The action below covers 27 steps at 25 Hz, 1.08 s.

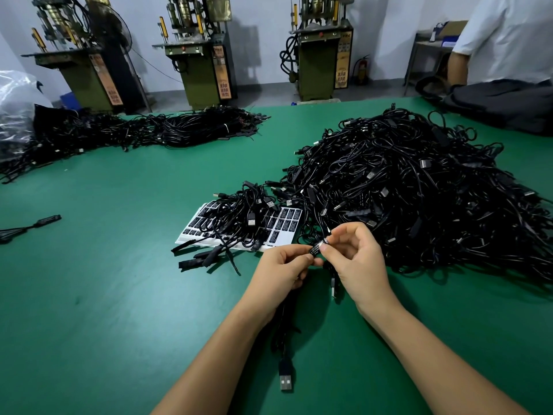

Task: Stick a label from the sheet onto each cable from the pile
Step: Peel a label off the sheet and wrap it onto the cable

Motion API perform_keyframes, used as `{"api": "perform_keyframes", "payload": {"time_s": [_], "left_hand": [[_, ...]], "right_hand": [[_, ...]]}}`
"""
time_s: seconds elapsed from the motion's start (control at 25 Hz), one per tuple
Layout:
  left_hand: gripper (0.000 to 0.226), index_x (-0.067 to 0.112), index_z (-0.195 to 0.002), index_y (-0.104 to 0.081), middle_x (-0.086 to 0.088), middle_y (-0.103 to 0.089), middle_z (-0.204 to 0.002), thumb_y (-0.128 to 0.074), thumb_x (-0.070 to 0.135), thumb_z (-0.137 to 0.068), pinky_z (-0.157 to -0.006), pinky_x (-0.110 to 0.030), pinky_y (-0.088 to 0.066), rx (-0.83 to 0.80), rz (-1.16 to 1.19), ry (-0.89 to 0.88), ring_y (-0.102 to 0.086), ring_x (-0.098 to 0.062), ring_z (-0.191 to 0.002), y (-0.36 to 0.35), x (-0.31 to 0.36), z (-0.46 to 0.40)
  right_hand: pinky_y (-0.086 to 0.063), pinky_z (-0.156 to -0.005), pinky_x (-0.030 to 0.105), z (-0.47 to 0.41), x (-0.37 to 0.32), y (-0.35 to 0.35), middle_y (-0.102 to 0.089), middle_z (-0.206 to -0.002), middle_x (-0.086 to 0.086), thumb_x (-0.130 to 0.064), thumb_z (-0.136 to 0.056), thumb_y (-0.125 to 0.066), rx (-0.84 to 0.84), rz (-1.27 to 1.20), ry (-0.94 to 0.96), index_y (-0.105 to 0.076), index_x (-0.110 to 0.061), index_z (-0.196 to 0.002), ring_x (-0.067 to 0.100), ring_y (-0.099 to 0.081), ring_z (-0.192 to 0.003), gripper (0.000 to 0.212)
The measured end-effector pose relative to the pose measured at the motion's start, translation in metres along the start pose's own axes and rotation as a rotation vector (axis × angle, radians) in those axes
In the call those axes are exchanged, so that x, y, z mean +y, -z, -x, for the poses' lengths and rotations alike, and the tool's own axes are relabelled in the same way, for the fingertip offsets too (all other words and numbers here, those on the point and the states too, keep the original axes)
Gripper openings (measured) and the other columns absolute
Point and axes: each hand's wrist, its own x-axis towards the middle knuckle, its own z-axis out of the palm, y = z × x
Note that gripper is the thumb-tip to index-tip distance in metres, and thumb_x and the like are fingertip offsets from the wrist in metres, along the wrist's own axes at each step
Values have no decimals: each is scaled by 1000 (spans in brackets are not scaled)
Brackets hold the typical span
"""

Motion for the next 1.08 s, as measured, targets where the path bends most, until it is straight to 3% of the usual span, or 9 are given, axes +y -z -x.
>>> {"api": "perform_keyframes", "payload": {"time_s": [0.28, 0.68, 0.88, 1.08], "left_hand": [[14, 14, -91, -72, 2, -73, -78, -58, 11, -94, -44, -12, -33, 11, -27, -18, -38, -1, -46, -1, 1, 1], [14, 10, -95, -69, 1, -73, -77, -55, 6, -94, -43, -12, -33, 57, 11, 22, -38, -2, -45, -1, 3, 0], [17, 7, -92, -68, -2, -73, -78, -52, 0, -92, -42, -12, -29, 48, 60, 36, -36, -3, -44, -1, 7, 1], [21, 5, -93, -69, -1, -72, -78, -50, -3, -92, -42, -12, -29, 36, 48, 41, -35, -3, -44, -1, 7, 1]], "right_hand": [[-51, -63, 14, 0, 0, 0, -62, -83, -1, 9, -81, -66, 2, 16, -1, -55, -17, -90, 3, -64, -73, 29], [-51, -71, 16, 0, -3, 0, -64, -81, -4, 12, -80, -63, 21, 15, -27, -56, -16, -89, 2, -63, -74, 30], [-49, -64, 14, -4, -6, 1, -64, -82, 5, 18, -79, -55, 53, -97, -98, -57, -8, -90, 1, -63, -70, 28], [-51, -70, 18, -4, -7, 1, -64, -81, 1, 11, -79, -66, 58, -96, -91, -58, -10, -91, 1, -62, -72, 25]]}}
